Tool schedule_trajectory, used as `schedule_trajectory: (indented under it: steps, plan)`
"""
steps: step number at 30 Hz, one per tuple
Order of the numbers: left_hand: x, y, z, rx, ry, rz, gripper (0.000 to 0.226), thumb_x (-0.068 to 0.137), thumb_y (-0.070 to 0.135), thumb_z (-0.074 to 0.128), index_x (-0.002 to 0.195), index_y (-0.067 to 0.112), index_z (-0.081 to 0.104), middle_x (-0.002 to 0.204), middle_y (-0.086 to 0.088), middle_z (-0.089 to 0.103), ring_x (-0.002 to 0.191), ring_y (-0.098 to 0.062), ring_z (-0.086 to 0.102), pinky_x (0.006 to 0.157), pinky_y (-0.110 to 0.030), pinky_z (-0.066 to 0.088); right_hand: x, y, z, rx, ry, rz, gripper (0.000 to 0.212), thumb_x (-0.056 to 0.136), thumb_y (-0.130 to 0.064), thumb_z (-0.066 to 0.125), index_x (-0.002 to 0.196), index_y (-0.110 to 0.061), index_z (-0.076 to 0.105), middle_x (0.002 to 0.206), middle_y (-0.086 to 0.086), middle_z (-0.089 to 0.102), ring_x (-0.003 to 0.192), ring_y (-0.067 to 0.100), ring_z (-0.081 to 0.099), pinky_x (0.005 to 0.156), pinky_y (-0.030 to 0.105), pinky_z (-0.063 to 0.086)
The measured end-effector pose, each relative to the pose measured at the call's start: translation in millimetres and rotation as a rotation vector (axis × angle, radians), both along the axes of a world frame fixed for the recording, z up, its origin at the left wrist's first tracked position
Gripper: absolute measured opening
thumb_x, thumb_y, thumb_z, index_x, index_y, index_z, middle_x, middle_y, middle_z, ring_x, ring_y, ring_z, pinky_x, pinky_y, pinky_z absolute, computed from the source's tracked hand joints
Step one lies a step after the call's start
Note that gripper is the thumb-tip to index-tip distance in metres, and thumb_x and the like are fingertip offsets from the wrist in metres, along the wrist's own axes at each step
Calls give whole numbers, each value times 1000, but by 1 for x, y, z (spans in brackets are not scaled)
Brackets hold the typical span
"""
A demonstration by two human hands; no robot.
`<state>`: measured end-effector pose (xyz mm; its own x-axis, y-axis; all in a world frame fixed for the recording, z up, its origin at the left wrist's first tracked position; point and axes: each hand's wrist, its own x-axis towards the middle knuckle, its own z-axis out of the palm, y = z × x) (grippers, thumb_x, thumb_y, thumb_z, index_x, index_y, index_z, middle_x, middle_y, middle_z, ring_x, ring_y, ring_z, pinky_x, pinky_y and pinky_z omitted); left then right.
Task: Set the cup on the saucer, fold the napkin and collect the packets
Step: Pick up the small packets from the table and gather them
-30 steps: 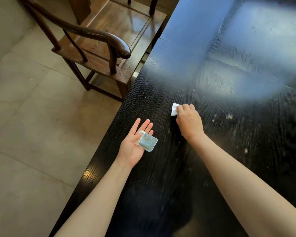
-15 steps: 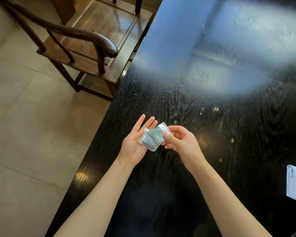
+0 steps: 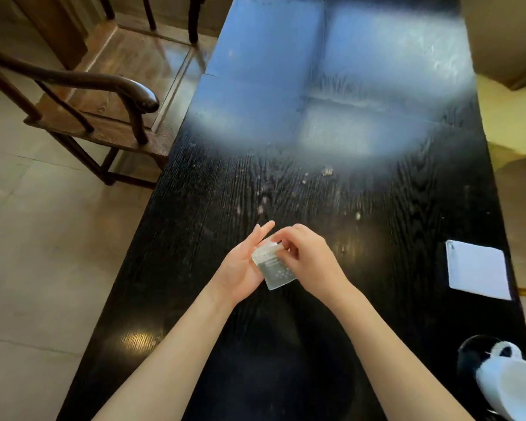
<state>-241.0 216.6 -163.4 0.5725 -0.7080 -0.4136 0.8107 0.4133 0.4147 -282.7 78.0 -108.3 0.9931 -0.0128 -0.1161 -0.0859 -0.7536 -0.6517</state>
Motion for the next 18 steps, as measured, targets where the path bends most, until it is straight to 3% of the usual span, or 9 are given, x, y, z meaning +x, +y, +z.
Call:
schedule_trajectory:
  steps: [2,5,7,9,11,14,18]
  plan:
    - [-18,-13,2,59,-86,-66,58,88,24,57,140,9,37,130,-10,59,120,-24,56,89,-32,52,-20,-8,2,-19,-46,-36,16,86,-9,59,102,-11,62,92,1,54,83,12,51,74,26,46]
    - [-46,-35,9,83,-104,-63,61,90,2,49,146,10,24,135,-11,53,121,-23,56,87,-32,54,-60,-25,1,-61,-122,-247,27,87,-19,62,112,-12,57,104,1,55,93,10,53,79,22,48]
    - [-64,-53,16,98,-113,-20,56,92,-3,42,144,13,27,135,-10,53,119,-20,57,85,-32,55,-89,-39,4,99,-25,-489,33,87,-33,61,115,-17,53,103,-4,55,87,7,55,71,16,47]
    - [-83,-72,25,105,-136,33,51,94,-4,38,141,16,33,136,-9,53,119,-19,57,86,-31,55,-117,-53,9,398,170,-614,39,87,-40,59,118,-19,49,101,-5,58,85,7,60,65,16,50]
    - [-103,-93,37,88,-157,50,47,95,-2,37,137,19,41,134,-7,56,119,-18,57,88,-31,54,-146,-63,15,552,185,-594,33,87,-31,62,115,-20,51,102,-4,61,86,10,64,62,18,55]
    - [-136,-123,57,71,-201,17,38,97,5,36,128,22,51,129,-2,61,119,-15,57,85,-31,55,-180,-83,33,598,-6,-633,19,87,-14,62,103,-22,56,95,-7,62,83,8,65,60,16,56]
    - [-175,-150,81,268,-426,-98,31,98,12,39,122,26,53,127,-2,60,112,-18,61,84,-28,56,-217,-118,54,585,-42,-626,21,89,-12,58,106,-24,56,95,-7,62,87,8,63,59,14,54]
